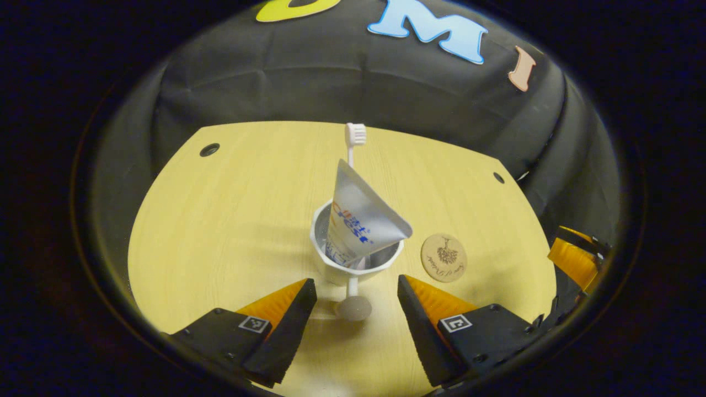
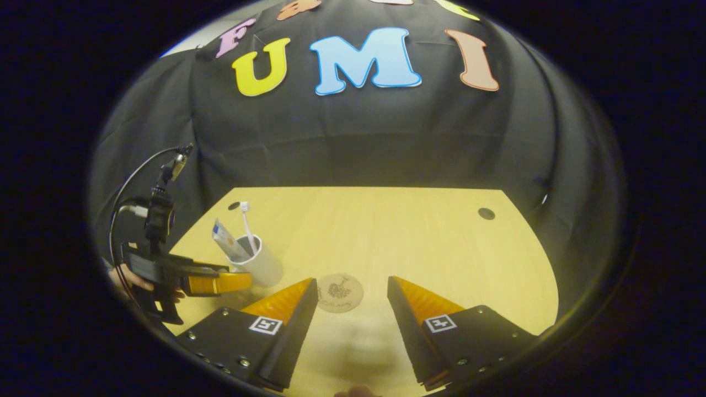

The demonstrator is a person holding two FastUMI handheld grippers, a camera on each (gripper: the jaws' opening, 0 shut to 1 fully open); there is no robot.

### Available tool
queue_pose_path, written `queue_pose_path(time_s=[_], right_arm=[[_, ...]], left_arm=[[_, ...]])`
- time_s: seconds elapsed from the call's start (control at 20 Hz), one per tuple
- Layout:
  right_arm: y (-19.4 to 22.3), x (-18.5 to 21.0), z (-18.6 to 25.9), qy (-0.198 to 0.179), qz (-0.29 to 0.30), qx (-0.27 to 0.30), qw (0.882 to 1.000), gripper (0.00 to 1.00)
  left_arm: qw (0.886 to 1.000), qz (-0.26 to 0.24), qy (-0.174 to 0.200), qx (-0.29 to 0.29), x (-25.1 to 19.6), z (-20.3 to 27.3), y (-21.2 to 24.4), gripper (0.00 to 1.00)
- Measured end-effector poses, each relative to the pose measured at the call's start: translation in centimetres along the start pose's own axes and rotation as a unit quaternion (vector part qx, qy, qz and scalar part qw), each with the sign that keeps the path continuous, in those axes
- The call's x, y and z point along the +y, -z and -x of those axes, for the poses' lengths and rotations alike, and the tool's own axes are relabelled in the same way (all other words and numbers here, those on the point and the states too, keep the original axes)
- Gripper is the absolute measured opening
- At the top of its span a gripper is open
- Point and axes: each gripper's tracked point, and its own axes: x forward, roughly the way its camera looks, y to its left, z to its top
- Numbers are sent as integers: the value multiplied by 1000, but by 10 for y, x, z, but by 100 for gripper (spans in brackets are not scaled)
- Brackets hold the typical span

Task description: Put the toothbrush and toothpaste on the desktop into the cup, then pick up the cup and place it on the coaster on the desktop.

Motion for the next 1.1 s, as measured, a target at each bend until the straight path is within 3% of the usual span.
queue_pose_path(time_s=[0.35, 0.4, 0.5, 0.9, 0.95, 1.0, 1.05, 1.1], right_arm=[[8, -2, -4, -4, -10, 16, 1000, 78], [7, -1, -4, -6, -15, 16, 1000, 78], [8, -1, -4, -9, -22, 19, 1000, 78], [14, -9, -6, -3, -24, 30, 999, 78], [15, -9, -5, -2, -27, 33, 999, 78], [16, -9, -5, -2, -28, 34, 999, 79], [17, -10, -5, -3, -30, 36, 999, 79], [18, -10, -5, -3, -30, 37, 999, 79]], left_arm=[[999, -18, -14, 43, 7, -24, 5, 96], [999, -15, -14, 49, 7, -26, 7, 83], [998, -13, -15, 58, 8, -30, 8, 74], [995, -26, -24, 96, 11, -43, 19, 66], [994, -28, -26, 100, 11, -43, 20, 56], [994, -26, -25, 105, 11, -44, 22, 55], [994, -27, -24, 108, 9, -43, 23, 47], [993, -31, -23, 110, 8, -43, 23, 48]])
